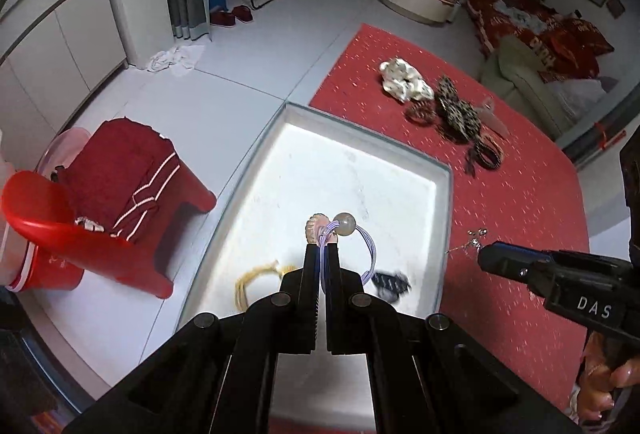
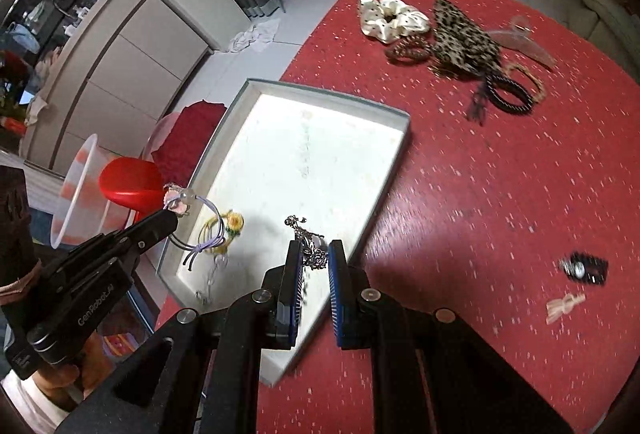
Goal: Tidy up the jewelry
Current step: 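Carry the purple hair tie with the left gripper while the right carries the silver charm to the tray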
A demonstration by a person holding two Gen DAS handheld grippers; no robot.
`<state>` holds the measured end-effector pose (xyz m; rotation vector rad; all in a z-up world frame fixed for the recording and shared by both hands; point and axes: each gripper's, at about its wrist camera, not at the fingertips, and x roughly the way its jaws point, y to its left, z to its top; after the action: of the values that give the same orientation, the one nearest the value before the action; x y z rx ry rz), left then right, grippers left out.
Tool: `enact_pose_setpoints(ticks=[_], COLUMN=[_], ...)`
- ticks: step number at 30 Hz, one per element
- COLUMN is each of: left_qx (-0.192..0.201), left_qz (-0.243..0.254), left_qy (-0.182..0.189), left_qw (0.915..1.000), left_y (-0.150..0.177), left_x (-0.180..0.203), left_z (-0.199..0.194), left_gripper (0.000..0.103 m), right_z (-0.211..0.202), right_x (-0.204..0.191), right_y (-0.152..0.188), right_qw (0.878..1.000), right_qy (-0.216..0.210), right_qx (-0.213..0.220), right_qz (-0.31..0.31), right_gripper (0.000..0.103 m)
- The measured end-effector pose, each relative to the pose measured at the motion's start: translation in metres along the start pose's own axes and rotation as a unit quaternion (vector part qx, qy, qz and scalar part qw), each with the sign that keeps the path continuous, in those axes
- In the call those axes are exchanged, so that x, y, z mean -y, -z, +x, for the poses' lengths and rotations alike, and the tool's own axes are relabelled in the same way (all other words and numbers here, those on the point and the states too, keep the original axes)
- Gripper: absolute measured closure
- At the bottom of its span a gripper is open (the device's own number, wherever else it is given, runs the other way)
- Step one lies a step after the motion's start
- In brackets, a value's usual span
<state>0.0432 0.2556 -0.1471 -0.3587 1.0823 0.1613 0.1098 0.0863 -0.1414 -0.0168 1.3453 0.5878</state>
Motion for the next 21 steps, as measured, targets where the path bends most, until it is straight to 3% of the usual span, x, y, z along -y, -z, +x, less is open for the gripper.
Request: enact_pose_setpoints(ticks=[11, 21], left_qx=[0.001, -0.005], left_qz=[0.007, 0.020], left_qy=[-0.014, -0.044], left_qw=[0.9999, 0.9988], left_y=[-0.025, -0.025], left_x=[-0.004, -0.005], left_z=[0.060, 0.093], left_gripper=[0.100, 0.099], right_z=[0.049, 0.084], right_x=[0.006, 0.014], right_y=[-0.039, -0.059], right_qw=[1.000, 1.000], right_qy=[0.000, 0.014], right_qx=[0.006, 0.007], right_qz=[0.003, 0.010], right_gripper=[0.089, 0.089])
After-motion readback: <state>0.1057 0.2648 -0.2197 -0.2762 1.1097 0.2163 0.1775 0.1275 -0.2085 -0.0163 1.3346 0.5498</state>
